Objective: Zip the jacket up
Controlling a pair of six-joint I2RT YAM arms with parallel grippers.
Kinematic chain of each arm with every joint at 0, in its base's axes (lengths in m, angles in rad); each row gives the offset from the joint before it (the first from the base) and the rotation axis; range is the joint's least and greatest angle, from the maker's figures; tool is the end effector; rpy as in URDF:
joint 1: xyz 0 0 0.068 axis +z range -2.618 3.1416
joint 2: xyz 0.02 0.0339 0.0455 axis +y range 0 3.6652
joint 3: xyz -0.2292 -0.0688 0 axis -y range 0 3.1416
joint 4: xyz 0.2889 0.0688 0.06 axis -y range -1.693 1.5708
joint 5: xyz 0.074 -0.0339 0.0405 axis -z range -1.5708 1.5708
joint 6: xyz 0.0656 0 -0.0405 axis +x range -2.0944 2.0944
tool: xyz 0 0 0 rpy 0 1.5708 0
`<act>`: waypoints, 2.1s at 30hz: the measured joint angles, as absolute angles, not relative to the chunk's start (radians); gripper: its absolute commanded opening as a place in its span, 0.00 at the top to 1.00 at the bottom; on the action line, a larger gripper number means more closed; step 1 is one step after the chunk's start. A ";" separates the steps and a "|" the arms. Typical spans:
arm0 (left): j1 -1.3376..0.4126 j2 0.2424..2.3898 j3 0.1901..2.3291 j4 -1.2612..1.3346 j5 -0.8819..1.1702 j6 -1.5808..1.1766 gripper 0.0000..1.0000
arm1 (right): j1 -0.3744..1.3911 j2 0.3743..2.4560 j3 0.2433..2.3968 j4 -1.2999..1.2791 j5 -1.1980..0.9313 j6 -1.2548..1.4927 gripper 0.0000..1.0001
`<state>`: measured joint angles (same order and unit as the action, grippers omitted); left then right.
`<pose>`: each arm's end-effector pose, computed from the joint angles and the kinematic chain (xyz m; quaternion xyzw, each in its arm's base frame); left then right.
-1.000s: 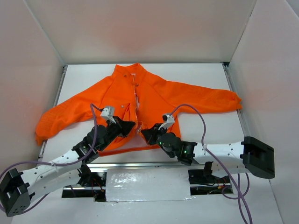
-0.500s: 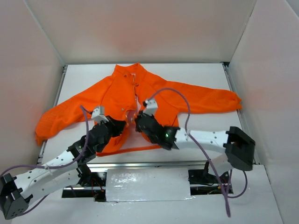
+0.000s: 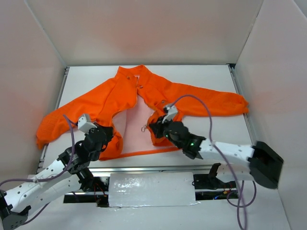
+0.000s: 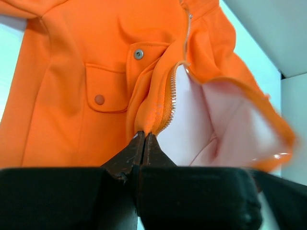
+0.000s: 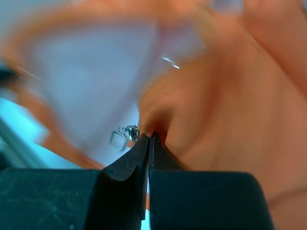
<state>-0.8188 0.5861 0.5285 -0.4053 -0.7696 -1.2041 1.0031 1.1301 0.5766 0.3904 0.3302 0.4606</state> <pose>0.1900 -0.1363 0.2295 -0.3447 0.7359 -0.2439 0.5293 0.1974 0.2700 0.1979 -0.0990 0.7530 0.3334 0.5586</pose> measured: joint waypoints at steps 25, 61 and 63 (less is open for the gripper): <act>-0.819 0.587 0.509 -0.413 -0.735 -1.117 1.00 | 0.979 1.331 0.559 0.566 0.387 0.289 1.00; -0.819 0.468 0.518 -0.544 -0.752 -1.095 1.00 | 0.873 1.670 0.656 0.776 0.180 0.451 1.00; -0.819 0.460 0.518 -0.551 -0.756 -1.095 1.00 | 0.870 1.688 0.656 0.794 0.180 0.447 1.00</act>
<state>-0.8188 0.4599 0.5182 -0.5514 -0.7559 -1.0946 0.8700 1.6878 0.6556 0.7937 0.1799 0.4469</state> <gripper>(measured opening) 0.082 0.008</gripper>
